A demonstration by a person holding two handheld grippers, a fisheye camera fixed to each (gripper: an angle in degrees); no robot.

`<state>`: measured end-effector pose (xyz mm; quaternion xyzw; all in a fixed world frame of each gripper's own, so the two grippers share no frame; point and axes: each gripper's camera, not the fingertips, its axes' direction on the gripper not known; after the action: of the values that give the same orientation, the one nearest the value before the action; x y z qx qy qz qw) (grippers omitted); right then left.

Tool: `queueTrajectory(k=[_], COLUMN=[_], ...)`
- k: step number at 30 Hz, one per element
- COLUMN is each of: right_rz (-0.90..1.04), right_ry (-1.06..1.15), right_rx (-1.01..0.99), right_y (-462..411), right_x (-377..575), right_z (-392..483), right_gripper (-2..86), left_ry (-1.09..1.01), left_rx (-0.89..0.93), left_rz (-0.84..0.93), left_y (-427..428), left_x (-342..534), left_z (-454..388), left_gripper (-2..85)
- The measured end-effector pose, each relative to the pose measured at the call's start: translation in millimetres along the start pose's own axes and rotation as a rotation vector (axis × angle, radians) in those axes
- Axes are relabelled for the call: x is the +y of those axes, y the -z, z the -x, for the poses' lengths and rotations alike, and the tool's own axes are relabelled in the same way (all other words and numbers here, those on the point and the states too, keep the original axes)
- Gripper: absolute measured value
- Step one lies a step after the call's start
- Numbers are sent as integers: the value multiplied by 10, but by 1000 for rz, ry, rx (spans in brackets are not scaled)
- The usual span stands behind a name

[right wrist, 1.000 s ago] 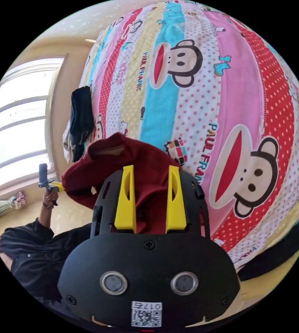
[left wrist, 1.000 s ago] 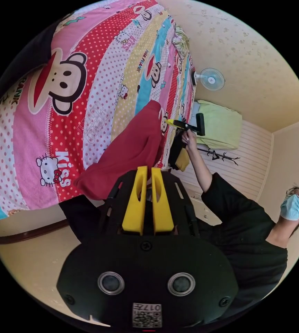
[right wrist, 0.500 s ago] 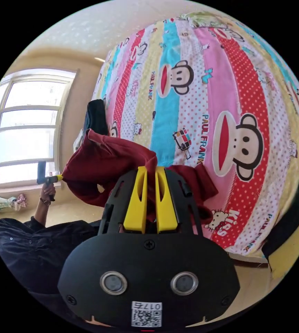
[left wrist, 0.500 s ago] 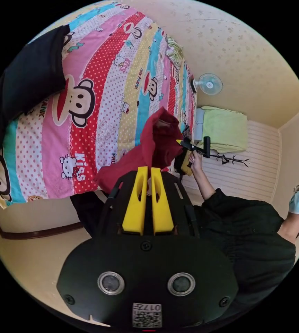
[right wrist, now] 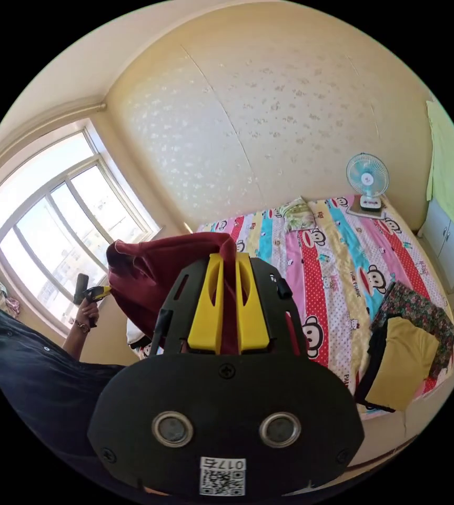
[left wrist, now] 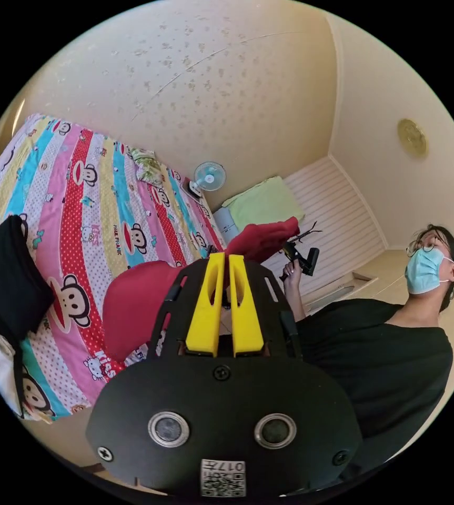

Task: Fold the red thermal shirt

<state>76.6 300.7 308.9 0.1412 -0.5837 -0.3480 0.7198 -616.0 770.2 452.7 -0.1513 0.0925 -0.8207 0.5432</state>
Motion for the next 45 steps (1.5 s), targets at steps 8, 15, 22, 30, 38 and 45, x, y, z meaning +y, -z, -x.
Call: queueTrajectory(k=[8,15,22,30,38,45], right_rz=[-147,-1,497,635,981,1234], right_ry=[109,193,79,-175,-455,-711], right_rx=[-9,-37,-7,4,123,248], right_y=[1163,875,-1344,-3320,-3493,-3114], right_x=[444,65,-611,-1142,285,1459], right_z=[495,325,-961,-2014,-3302,-3936], right_gripper=[30,29,33,56,144,156], left_ry=[-196,-148,227,581,786,993], left_rx=[93,-22,-137,-116,-594,-595], left_rz=[-71,-125,48,-104,321,291], left_y=[286,214,-840,-1269,-1774,-1759], left_x=[445,174,-705,-1437,130,1006], left_z=[-733,-537,1401,3134,3856,4282], left_gripper=[-7,-7,-3,69,120,163])
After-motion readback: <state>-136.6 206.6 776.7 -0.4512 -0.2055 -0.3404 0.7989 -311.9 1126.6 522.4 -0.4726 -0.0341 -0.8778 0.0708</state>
